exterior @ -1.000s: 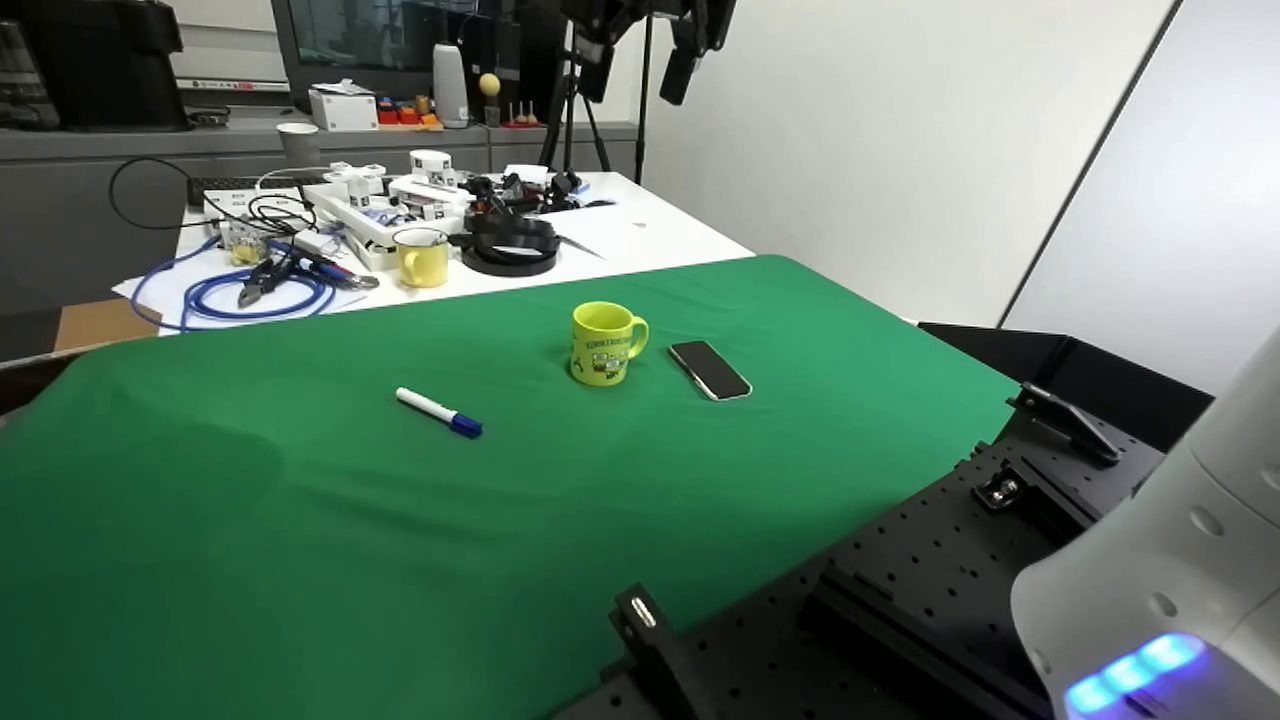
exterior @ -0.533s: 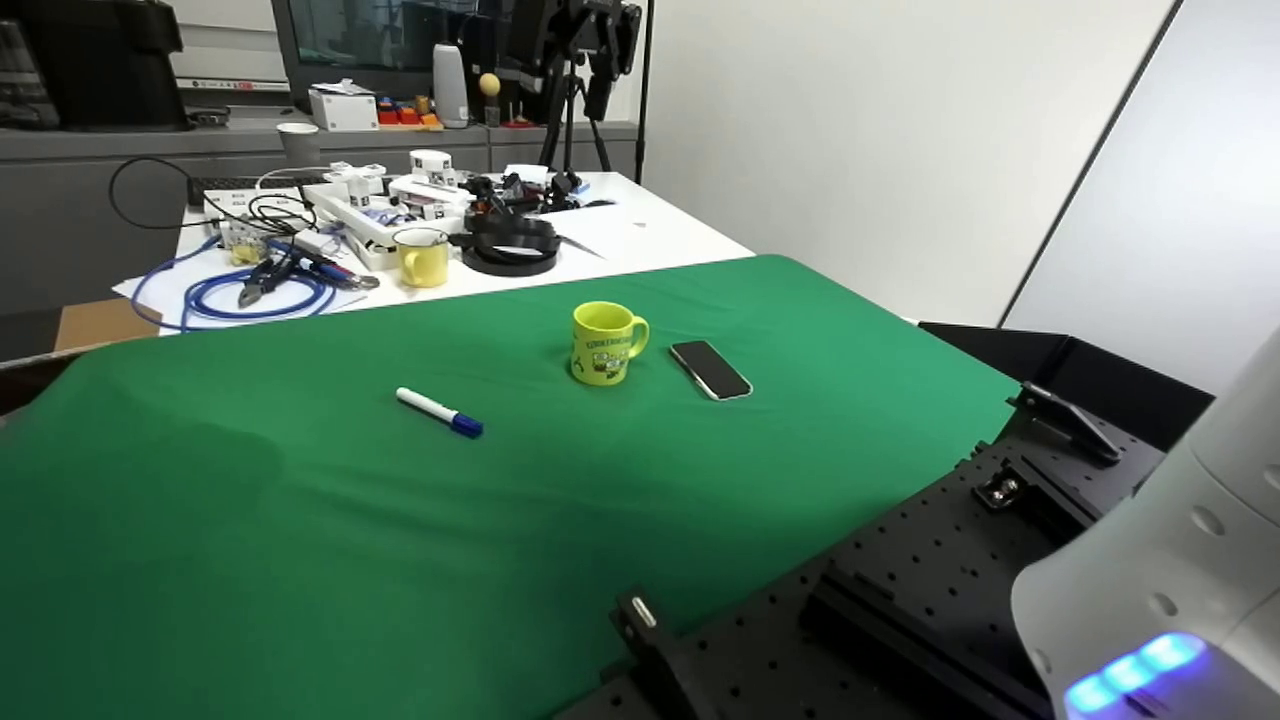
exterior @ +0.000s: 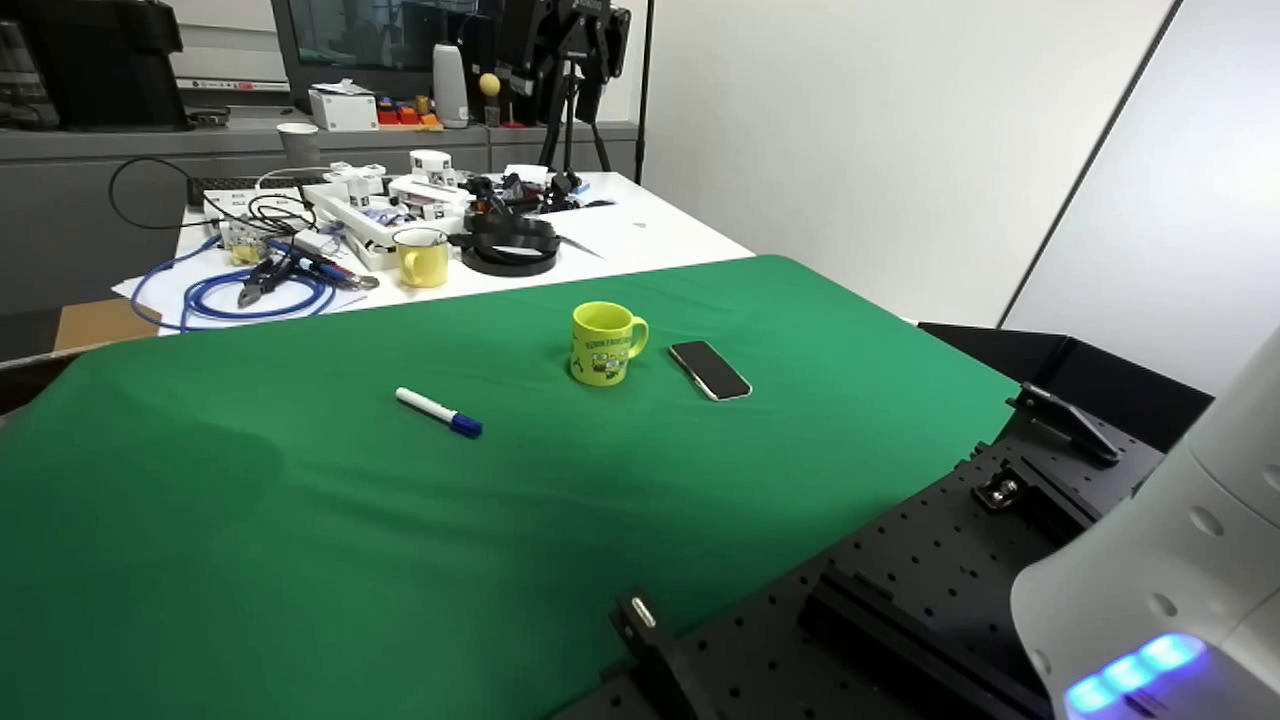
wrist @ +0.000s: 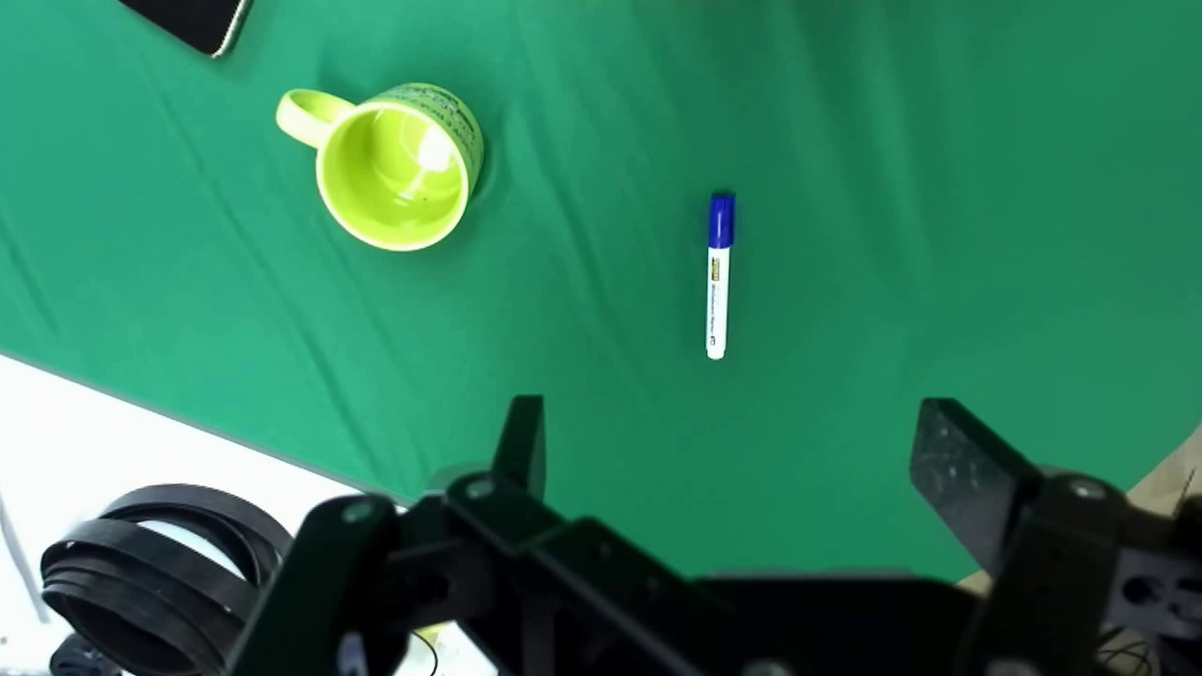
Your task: Put the marker in the mug
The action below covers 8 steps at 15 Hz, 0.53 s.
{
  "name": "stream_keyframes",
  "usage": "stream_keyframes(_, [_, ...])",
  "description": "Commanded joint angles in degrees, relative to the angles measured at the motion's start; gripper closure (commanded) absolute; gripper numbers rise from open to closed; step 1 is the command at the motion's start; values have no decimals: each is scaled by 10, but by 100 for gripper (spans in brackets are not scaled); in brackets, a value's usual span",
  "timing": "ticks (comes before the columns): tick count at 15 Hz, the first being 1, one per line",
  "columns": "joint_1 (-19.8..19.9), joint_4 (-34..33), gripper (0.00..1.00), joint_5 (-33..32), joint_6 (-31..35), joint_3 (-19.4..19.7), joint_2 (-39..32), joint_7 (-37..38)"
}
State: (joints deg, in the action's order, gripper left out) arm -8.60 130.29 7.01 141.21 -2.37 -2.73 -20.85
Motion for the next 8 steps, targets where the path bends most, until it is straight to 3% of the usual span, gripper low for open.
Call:
stream_keyframes(1, [15, -13, 0, -20, 5, -14, -18, 4])
stream_keyframes(8, [15, -98, 0, -71, 75, -37, -178, 17])
